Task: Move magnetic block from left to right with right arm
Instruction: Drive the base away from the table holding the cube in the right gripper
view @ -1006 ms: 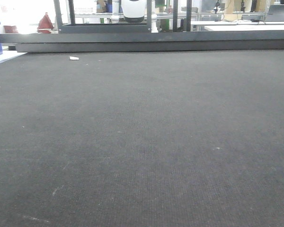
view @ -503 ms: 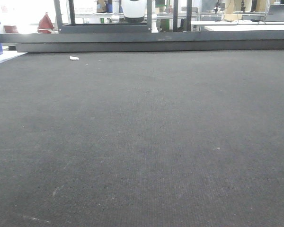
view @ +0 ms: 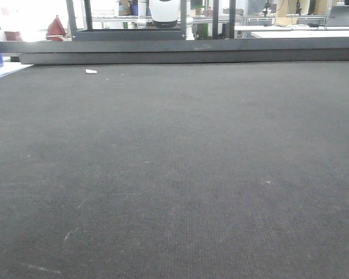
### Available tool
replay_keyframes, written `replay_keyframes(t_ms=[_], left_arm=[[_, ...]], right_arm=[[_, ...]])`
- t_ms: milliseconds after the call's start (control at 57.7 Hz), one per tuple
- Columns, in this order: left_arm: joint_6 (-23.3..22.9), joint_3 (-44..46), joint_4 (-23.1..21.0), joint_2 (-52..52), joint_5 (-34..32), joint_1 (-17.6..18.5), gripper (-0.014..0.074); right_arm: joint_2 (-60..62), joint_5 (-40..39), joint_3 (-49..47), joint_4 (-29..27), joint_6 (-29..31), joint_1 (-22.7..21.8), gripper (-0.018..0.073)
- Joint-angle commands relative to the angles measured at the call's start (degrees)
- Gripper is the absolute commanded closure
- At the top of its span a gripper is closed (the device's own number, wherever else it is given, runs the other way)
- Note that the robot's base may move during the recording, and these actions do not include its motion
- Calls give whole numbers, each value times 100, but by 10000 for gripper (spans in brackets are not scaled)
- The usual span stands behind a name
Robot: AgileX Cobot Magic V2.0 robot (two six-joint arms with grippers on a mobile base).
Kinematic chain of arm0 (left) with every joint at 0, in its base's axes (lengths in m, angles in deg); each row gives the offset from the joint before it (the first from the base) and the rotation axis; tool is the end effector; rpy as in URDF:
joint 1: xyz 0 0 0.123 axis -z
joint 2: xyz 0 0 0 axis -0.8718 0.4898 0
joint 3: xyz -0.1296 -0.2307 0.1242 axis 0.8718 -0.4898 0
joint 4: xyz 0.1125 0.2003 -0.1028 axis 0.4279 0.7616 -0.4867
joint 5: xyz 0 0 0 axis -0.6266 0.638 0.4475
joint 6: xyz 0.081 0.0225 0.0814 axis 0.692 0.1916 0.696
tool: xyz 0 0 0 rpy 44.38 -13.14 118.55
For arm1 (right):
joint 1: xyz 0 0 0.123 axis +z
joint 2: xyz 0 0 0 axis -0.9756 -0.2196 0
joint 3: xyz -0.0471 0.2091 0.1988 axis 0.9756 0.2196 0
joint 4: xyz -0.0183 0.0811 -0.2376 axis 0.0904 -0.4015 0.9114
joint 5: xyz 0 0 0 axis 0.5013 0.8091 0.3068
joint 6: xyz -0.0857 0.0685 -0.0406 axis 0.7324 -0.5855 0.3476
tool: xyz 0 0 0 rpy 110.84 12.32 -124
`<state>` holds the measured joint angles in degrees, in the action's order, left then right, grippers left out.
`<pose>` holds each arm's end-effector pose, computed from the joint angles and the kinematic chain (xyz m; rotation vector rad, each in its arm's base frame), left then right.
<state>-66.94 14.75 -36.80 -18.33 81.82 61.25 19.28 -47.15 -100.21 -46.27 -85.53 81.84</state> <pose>0.0747 -0.0002 0.2095 -0.0345 1.4624 -0.0480 0.0965 0.0073 0.2855 -0.0654 1.5606 0.0541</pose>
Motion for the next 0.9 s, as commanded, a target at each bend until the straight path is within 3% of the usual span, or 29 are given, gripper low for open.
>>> replay_keyframes(t_ms=[0,884], left_arm=[[1,-44,-27,-62,-495,43,722],[1,-44,-27,-62,-495,43,722]], right_arm=[[-28,-527,-167,50,37,-41,213],[-28,-527,-167,50,37,-41,213]])
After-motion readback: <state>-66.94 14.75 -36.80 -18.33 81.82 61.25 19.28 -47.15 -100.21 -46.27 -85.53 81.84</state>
